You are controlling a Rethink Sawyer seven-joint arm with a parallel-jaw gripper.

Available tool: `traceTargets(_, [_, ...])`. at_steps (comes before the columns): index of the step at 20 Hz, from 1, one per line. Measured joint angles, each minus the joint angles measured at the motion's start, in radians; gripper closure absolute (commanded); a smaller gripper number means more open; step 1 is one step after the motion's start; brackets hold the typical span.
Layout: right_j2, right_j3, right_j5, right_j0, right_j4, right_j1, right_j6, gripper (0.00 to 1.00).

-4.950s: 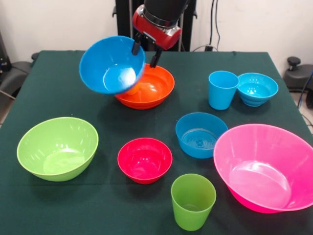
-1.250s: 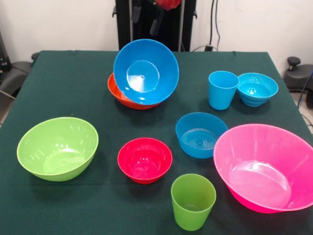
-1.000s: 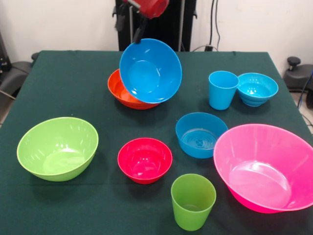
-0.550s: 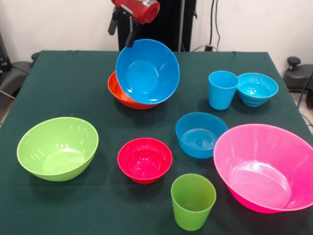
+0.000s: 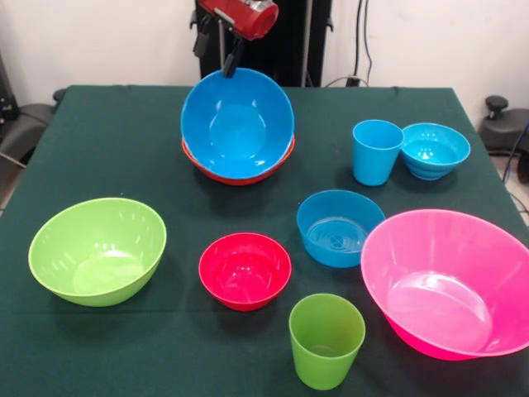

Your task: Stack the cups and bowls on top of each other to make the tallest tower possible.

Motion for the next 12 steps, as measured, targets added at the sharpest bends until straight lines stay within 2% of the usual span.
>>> traceTargets(12, [0.000,0.000,0.000,0.035,0.000,0.047,0.000,0.00])
